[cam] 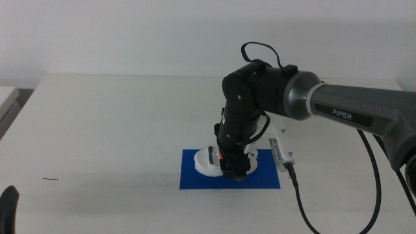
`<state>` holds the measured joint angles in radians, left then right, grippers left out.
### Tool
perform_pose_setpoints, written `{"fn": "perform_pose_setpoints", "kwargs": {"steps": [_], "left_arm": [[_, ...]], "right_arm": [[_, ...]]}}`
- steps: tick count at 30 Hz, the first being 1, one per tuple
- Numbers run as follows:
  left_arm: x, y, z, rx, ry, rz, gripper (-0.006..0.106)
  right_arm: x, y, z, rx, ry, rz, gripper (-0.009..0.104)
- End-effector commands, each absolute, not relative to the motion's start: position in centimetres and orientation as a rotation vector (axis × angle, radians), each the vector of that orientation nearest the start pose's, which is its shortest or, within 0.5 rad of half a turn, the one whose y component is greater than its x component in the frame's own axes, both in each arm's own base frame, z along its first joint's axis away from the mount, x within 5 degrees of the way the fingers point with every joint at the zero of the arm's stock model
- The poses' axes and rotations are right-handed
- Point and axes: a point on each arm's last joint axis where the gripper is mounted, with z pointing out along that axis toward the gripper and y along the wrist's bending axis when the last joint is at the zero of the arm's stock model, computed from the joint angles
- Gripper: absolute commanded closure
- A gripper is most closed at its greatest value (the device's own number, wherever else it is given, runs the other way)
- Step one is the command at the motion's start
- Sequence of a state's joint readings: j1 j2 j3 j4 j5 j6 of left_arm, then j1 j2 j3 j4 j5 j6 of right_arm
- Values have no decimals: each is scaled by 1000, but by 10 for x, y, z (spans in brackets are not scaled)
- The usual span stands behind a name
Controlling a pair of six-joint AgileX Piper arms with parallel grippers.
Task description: Use one arm to grab the shoe from the table and place it on the mat.
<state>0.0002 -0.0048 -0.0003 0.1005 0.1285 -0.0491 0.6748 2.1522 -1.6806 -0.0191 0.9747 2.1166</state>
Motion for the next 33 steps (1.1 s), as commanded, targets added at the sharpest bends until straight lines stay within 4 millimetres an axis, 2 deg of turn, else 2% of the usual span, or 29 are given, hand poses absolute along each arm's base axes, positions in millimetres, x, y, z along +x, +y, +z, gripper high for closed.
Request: {"fn": "perform_pose_setpoints", "kwargs": {"steps": [1, 3, 5, 6, 9, 11, 13, 14, 16, 18, 20, 22, 25, 30, 33], "left_arm": [[56, 1, 203, 28, 1598, 44, 7], [56, 1, 203, 28, 1598, 44, 7], [56, 1, 203, 28, 1598, 44, 7], [56, 1, 203, 28, 1598, 44, 7], [56, 1, 203, 28, 1598, 44, 7], [56, 1, 203, 28, 1598, 44, 7], [56, 1, 203, 28, 1598, 44, 7], [56, 1, 203, 28, 1598, 44, 7], [56, 1, 203, 28, 1598, 44, 7], [56, 1, 203, 28, 1598, 44, 7], [56, 1, 203, 28, 1598, 44, 7], [56, 1, 203, 28, 1598, 44, 7], [56, 1, 203, 28, 1598, 44, 7], [56, 1, 203, 28, 1598, 44, 7], [56, 1, 203, 28, 1598, 44, 7]], "right_arm": [[354, 276, 176, 2044, 2284, 318, 88], [353, 276, 175, 2050, 2285, 316, 88], [353, 276, 173, 2058, 2287, 314, 82], [354, 276, 173, 2049, 2285, 312, 36], [353, 277, 173, 2049, 2293, 318, 14], [350, 280, 179, 2005, 2377, 354, 6], [345, 282, 193, 1877, 2525, 419, 2], [341, 282, 204, 1739, 2642, 464, 2], [333, 278, 226, 1298, 2894, 535, 2], [320, 276, 251, 702, 3072, 619, 2], [312, 275, 268, 318, 3075, 694, 2], [308, 274, 283, 80, 3022, 755, 2], [305, 273, 293, 8, 2982, 783, 2], [311, 280, 291, 126, 2898, 929, 2], [310, 277, 285, -72, 2885, 894, 2]]}}
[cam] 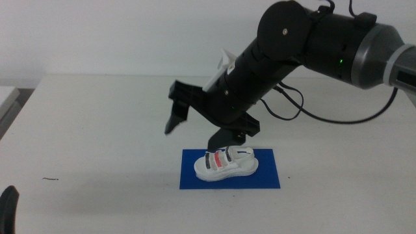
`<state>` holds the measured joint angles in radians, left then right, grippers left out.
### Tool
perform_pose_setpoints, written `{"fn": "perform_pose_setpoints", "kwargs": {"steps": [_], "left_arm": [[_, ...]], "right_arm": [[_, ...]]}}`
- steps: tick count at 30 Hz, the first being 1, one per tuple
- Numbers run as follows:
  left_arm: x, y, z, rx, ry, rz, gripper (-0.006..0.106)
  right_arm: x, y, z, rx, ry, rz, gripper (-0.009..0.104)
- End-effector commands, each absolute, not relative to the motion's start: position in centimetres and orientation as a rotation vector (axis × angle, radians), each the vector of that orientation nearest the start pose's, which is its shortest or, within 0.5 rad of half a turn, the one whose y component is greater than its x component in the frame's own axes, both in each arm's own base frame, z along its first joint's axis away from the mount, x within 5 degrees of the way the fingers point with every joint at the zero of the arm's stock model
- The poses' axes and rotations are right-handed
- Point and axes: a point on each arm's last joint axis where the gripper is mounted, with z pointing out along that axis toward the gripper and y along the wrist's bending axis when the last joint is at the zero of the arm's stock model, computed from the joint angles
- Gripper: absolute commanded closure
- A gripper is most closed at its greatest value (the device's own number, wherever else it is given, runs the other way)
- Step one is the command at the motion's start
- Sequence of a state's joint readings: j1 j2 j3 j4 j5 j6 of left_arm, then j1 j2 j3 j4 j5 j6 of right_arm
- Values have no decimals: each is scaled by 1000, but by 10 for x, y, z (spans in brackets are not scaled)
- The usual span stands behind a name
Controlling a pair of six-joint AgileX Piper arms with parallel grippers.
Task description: Use one arm to grab the shoe from the table and place it on the mat.
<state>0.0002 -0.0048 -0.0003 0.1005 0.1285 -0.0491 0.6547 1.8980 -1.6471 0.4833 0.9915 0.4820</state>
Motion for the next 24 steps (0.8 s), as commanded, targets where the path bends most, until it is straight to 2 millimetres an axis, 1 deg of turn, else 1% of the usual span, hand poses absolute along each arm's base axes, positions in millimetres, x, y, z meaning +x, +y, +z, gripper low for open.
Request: {"fn": "perform_pose_setpoints", "kwargs": {"steps": [1, 2, 3, 5, 7, 9, 10, 12, 13, 15, 16, 18, 19, 20, 22, 24], "left_arm": [[56, 1, 203, 28, 1598, 44, 7], [56, 1, 203, 28, 1598, 44, 7], [56, 1, 203, 28, 1598, 44, 7], [56, 1, 203, 28, 1598, 44, 7], [56, 1, 203, 28, 1598, 44, 7], [56, 1, 203, 28, 1598, 44, 7], [56, 1, 203, 28, 1598, 44, 7], [56, 1, 203, 28, 1598, 44, 7], [56, 1, 203, 28, 1598, 44, 7], [56, 1, 203, 28, 1598, 44, 7], [56, 1, 203, 28, 1598, 44, 7], [56, 1, 203, 28, 1598, 44, 7], [56, 1, 203, 28, 1598, 44, 7], [56, 1, 203, 28, 1598, 44, 7], [56, 1, 203, 28, 1598, 44, 7], [56, 1, 203, 28, 1598, 44, 7]], "right_arm": [[309, 274, 285, -138, 2902, 878, 2], [308, 271, 285, -254, 2915, 850, 2], [305, 269, 285, -328, 2931, 838, 2], [301, 267, 287, -429, 2929, 827, 2], [297, 259, 299, -505, 2817, 793, 2], [286, 241, 317, -570, 2634, 704, 2], [277, 229, 324, -591, 2556, 650, 2], [262, 197, 331, -603, 2378, 526, 2], [256, 181, 332, -579, 2321, 490, 2], [237, 142, 329, -493, 2175, 422, 2], [229, 126, 328, -441, 2094, 404, 2], [202, 90, 319, -350, 1936, 337, 2], [188, 76, 318, -321, 1867, 306, 2], [174, 62, 312, -292, 1814, 266, 2], [150, 42, 295, -226, 1761, 210, 2], [130, 29, 280, -199, 1726, 155, 2]]}}
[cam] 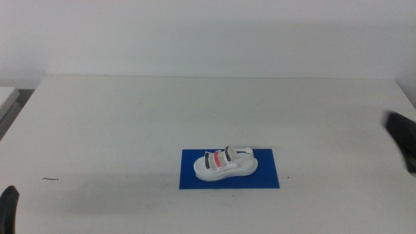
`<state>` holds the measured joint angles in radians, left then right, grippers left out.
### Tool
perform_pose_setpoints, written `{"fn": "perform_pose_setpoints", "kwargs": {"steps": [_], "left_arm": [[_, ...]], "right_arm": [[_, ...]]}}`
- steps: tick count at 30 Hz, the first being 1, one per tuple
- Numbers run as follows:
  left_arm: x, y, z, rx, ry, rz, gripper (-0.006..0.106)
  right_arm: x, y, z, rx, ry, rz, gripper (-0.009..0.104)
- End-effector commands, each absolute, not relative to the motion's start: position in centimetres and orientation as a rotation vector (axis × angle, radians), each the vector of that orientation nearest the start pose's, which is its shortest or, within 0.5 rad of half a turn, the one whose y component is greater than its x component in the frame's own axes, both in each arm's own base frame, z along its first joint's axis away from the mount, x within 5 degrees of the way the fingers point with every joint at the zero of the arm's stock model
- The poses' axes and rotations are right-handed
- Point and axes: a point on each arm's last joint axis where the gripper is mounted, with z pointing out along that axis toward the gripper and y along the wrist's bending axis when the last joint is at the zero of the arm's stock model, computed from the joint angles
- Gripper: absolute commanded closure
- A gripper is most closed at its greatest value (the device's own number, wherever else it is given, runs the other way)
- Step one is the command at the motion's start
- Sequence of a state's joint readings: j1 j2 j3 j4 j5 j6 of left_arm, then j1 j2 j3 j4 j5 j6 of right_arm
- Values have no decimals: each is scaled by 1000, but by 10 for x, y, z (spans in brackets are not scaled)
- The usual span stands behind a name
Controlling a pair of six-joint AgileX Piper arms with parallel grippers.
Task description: Use one arm to grab the shoe from the table and place it on the mat.
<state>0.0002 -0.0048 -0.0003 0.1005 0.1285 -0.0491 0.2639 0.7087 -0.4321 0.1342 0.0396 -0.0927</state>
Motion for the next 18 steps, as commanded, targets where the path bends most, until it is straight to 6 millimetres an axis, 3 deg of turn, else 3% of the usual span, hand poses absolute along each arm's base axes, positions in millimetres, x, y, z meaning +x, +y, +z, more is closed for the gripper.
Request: {"fn": "perform_pose_setpoints", "kwargs": {"steps": [1, 8, 18], "left_arm": [[56, 1, 203, 28, 1598, 44, 7], [56, 1, 203, 28, 1598, 44, 7], [56, 1, 203, 28, 1598, 44, 7]], "right_arm": [[122, 26, 274, -197, 1717, 134, 2], [83, 14, 244, -173, 1606, 94, 2], [56, 10, 212, -201, 1517, 58, 2]]}}
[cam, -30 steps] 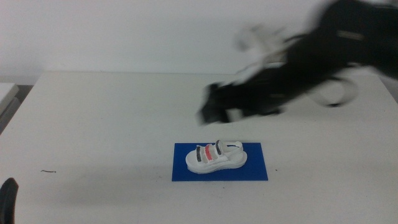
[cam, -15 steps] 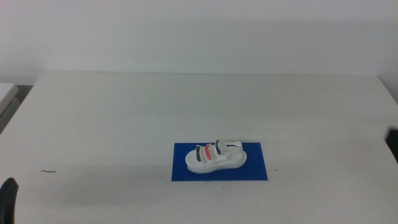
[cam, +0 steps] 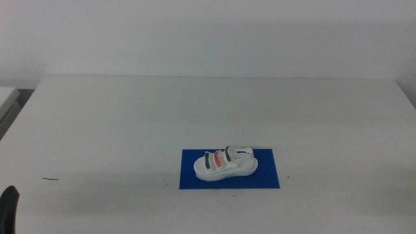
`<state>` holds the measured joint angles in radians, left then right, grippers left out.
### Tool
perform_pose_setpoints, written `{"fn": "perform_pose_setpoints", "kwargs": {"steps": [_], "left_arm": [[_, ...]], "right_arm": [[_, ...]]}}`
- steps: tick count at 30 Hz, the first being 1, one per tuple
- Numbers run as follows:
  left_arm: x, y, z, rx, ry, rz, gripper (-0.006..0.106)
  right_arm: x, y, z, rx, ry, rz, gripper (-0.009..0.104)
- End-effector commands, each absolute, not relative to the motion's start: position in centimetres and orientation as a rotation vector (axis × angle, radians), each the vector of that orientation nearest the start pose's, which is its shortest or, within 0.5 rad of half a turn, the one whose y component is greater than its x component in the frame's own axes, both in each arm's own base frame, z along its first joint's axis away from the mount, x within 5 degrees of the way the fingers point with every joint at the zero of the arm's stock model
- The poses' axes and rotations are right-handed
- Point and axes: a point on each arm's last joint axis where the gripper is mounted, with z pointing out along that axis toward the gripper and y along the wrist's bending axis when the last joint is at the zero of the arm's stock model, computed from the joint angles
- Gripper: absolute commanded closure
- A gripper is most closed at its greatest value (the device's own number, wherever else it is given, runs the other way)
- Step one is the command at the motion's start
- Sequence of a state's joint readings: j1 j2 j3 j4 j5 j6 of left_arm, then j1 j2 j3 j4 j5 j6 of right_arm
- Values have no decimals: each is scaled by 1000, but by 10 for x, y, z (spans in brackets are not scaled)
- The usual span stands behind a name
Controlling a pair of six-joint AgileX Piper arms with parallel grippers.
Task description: Use one arm to grab the shoe from the table and place it on the mat.
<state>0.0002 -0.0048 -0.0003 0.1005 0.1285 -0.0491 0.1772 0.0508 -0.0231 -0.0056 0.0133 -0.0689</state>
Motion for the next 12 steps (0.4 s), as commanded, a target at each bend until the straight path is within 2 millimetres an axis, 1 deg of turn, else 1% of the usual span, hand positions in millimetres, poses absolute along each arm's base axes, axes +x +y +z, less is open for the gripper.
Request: {"fn": "perform_pose_setpoints", "kwargs": {"steps": [1, 4, 12], "left_arm": [[56, 1, 203, 28, 1598, 44, 7], [56, 1, 203, 28, 1598, 44, 7], [56, 1, 203, 28, 1598, 44, 7]], "right_arm": [[55, 9, 208, -203, 1535, 58, 2], [56, 9, 200, -212, 1614, 55, 2], [56, 9, 201, -205, 1608, 62, 2]]}}
